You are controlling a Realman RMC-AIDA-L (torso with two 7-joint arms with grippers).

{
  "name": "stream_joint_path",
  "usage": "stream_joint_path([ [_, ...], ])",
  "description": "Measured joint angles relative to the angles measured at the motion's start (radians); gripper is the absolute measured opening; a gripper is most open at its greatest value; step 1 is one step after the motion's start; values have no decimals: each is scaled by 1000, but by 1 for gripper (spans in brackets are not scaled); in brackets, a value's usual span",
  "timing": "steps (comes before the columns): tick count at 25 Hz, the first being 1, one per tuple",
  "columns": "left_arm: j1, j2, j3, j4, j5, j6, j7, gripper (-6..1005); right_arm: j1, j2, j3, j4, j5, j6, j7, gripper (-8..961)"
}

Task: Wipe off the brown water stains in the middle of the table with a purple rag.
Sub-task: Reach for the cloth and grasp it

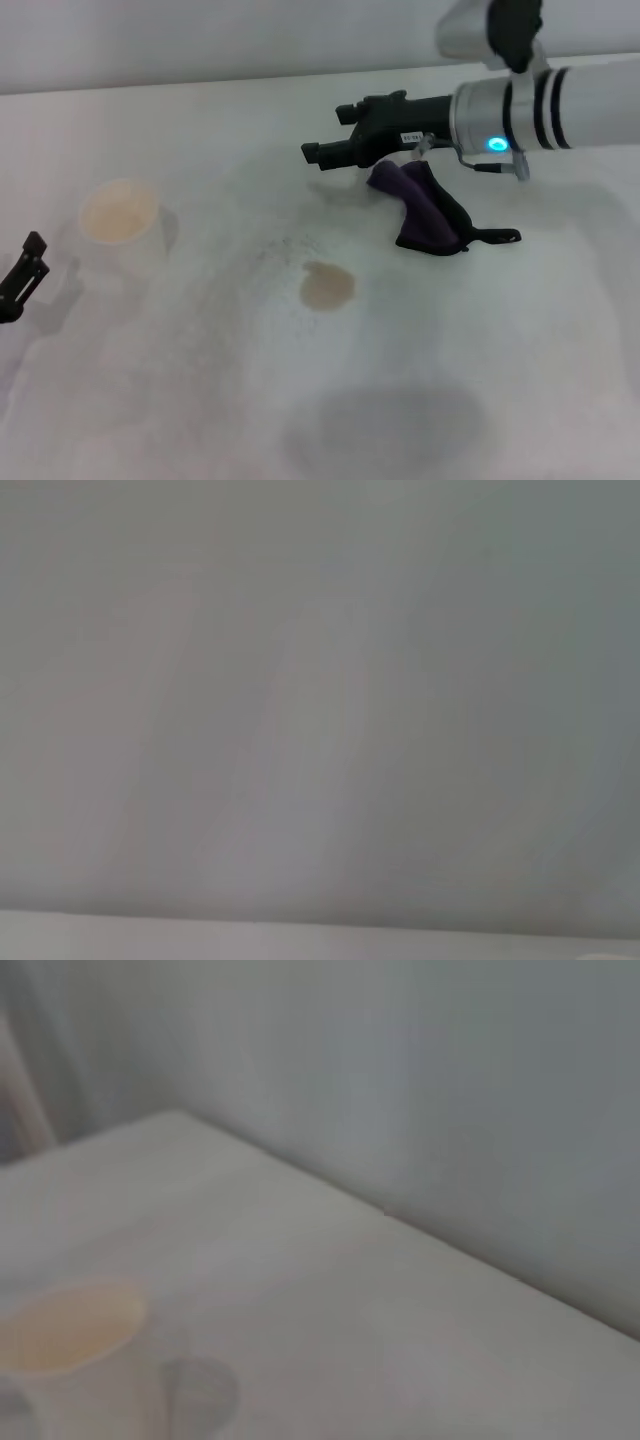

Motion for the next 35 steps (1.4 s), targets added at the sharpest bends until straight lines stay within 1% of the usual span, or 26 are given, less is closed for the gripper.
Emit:
stream_joint_path([
  [2,-3,0,-1,1,-1,0,0,887,-31,-6,-106,-98,-9,-34,84,860],
  [4,-5,1,-6,3,-2,0,0,888,-67,-11,-174,-204,-74,-52,186,860],
  [9,-24,2,-9,2,-21,-1,1,888,-172,-5,-226,-495,-447,-38,535,851],
  [12,-29,2,-9,2,-37,-2,1,888,-225,-6,-283,-613,-588,-15,668,844],
  [15,-30,2,-9,1,-60,-2,1,888,-260,-7,-319,-681,-654,17,741,837],
  [18,-31,2,-9,1,-75,-3,2,888,-278,-6,-339,-689,-673,32,765,830],
  [23,-48,2,-9,1,-80,-8,2,888,-276,-6,-346,-615,-687,-8,768,818],
  [26,-55,1,-9,0,-86,-14,2,888,-256,-6,-343,-562,-692,-29,769,811],
  [35,-58,-1,-9,0,-109,-19,-4,887,-159,-8,-344,-421,-705,-48,781,790],
])
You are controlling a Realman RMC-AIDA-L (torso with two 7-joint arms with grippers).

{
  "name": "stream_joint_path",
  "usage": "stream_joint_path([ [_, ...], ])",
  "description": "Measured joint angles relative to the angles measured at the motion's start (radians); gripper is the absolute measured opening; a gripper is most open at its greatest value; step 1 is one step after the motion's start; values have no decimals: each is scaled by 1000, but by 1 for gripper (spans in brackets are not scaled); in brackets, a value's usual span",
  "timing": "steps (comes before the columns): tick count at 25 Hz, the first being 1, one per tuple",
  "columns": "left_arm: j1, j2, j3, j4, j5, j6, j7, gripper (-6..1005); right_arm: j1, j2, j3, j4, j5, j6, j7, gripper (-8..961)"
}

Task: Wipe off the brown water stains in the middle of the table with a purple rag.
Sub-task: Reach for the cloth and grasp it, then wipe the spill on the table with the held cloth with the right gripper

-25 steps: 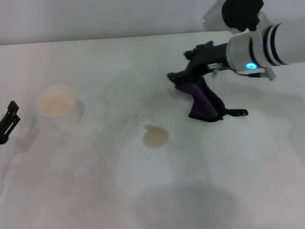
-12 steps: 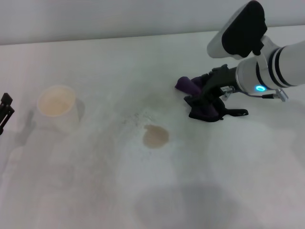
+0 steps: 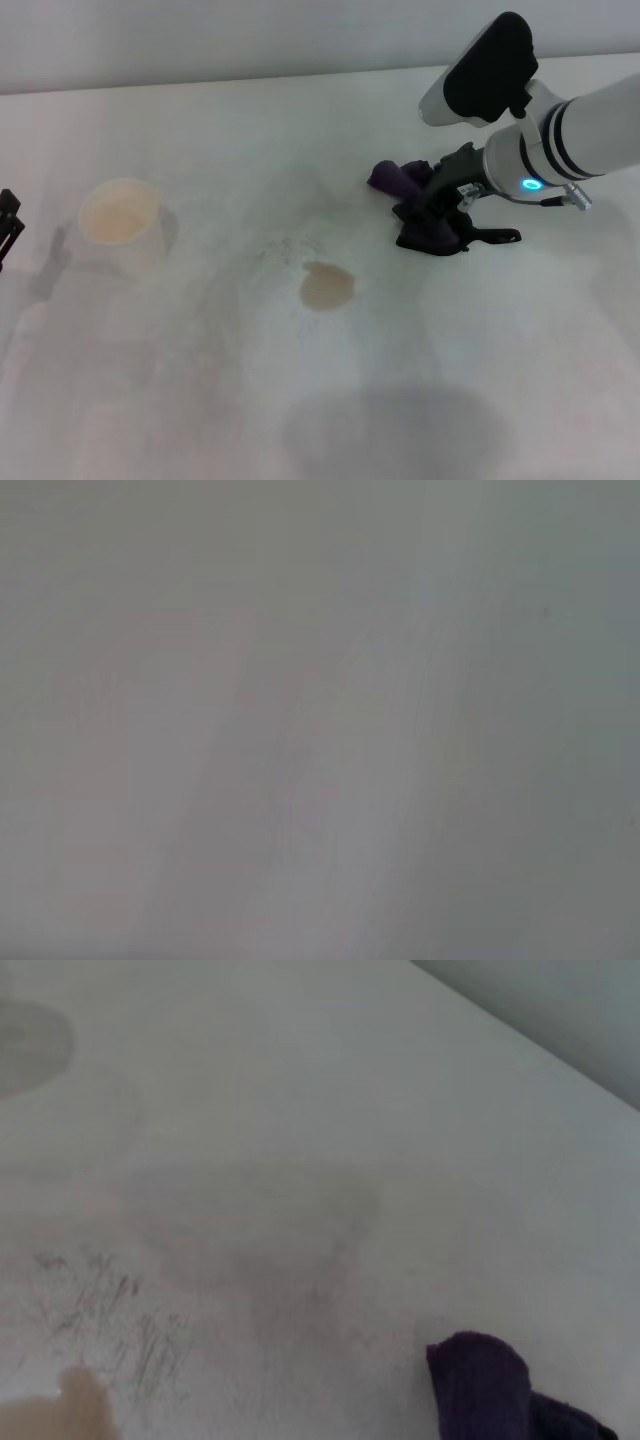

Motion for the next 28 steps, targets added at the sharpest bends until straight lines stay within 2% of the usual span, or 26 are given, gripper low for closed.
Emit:
stream_joint_path([
  [11,-1,0,0,0,0,0,-1,887,9,0,18,9,-51,-12,1,328],
  [19,-1,1,0,0,1,0,-1,888,0,0,36,-35,-47,32,-8,117],
  [23,-1,2,0,0,1,0,-1,888,-25,1,15,-115,-45,87,-18,108],
  [25,-1,3,0,1,1,0,-1,888,-52,3,-47,-215,-42,151,-33,106],
  [27,-1,3,0,1,0,0,-1,888,-53,5,-159,-270,-35,196,-35,106],
  [28,-3,3,0,2,0,0,-1,888,-53,5,-159,-270,-35,196,-35,107],
])
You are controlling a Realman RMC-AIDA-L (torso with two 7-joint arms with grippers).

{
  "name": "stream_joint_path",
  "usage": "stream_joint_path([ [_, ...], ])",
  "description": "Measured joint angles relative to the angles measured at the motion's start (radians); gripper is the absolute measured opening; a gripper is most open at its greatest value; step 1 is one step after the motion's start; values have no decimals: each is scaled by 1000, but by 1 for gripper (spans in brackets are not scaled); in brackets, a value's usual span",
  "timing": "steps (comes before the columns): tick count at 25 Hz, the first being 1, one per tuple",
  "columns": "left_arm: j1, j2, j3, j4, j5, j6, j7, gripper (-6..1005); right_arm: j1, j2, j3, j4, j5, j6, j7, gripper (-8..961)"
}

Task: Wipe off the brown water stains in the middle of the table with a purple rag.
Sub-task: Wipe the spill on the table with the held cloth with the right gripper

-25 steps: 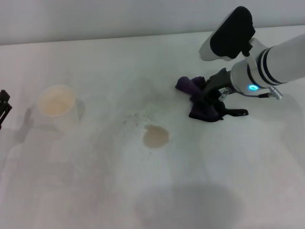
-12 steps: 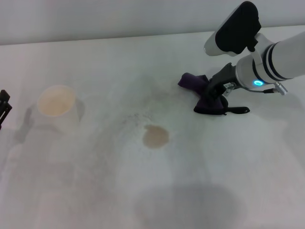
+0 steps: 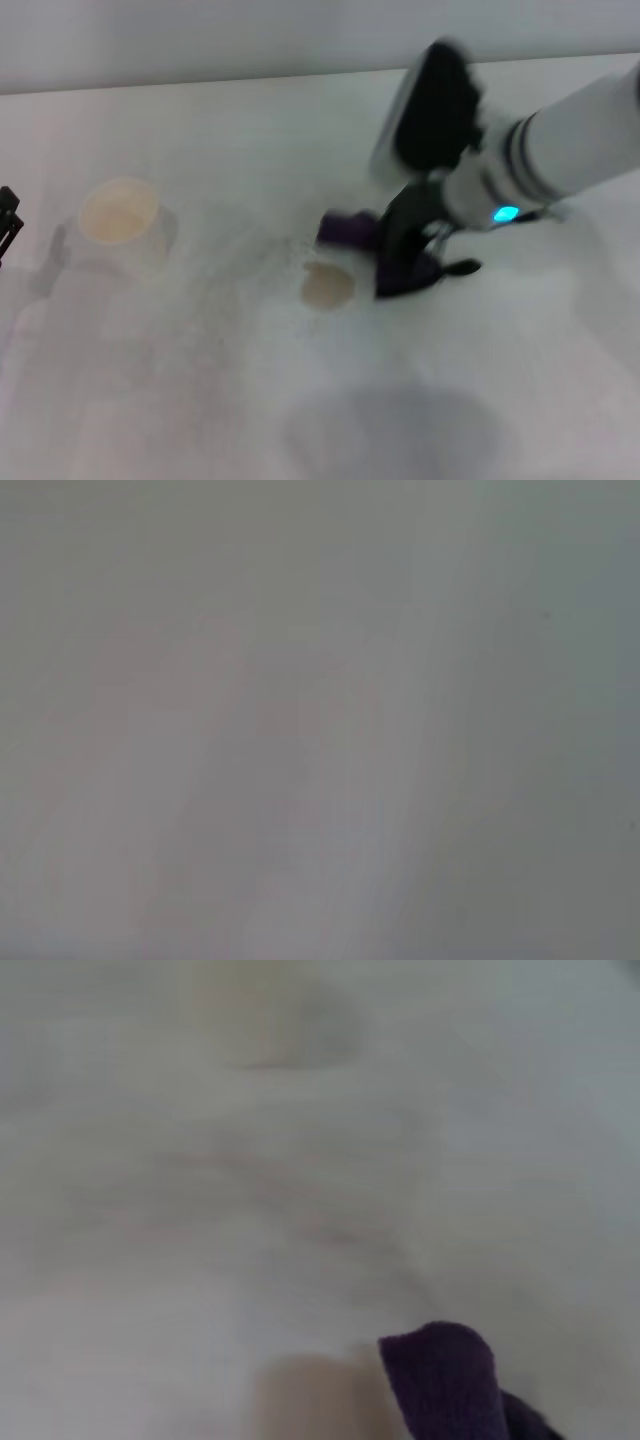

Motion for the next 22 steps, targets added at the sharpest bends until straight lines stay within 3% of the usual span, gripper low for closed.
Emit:
stream_joint_path([
  [6,-3,-2,4,-1,-7,0,0,888,57,5,-236,1,100,-21,0,107],
  [13,-2,-3,2,-1,-9,0,-1,887,94,8,-359,40,176,-123,-39,106],
  [16,-5,-3,2,-2,-9,0,-1,887,104,7,-337,89,170,-173,-33,106],
  [22,-6,-2,1,3,-9,0,-1,887,98,-1,-127,192,142,-204,-29,106],
])
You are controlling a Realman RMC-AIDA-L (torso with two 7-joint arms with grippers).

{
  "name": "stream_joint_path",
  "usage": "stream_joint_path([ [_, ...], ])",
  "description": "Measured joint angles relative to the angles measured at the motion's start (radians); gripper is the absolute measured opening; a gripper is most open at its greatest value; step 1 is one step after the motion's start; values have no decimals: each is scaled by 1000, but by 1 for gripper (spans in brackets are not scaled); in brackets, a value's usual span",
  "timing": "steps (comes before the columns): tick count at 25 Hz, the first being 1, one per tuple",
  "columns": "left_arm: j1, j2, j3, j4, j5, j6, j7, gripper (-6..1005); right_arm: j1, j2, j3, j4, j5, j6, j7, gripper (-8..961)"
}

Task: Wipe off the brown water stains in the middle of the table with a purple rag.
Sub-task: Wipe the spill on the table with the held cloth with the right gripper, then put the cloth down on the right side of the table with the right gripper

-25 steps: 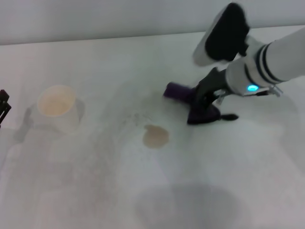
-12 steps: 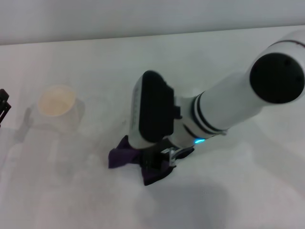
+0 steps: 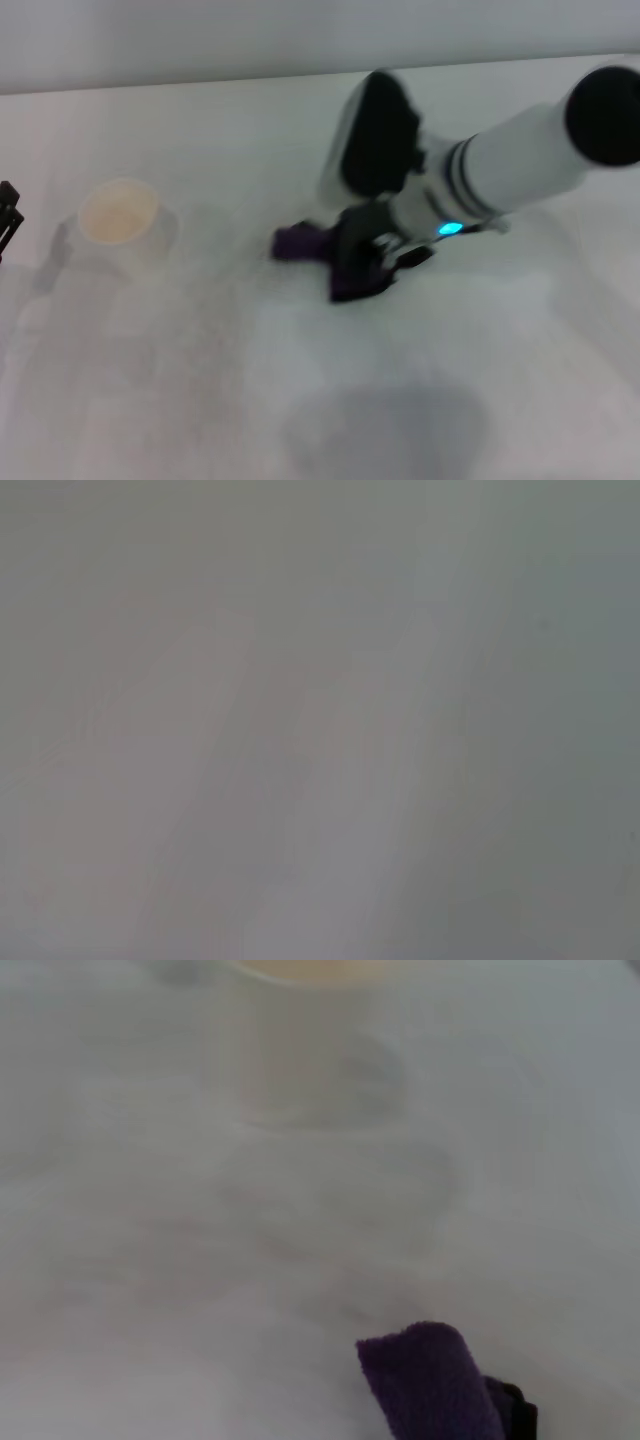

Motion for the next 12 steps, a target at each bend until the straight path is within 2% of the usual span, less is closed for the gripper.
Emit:
stream_joint_path([
  [7,-2,2,-1,5,-1,4,0,888,-36,-2,203,64,-102,-31,-7,105],
  [12,-2,2,-1,5,-5,9,0,888,-81,-3,230,8,-103,-12,-12,126],
])
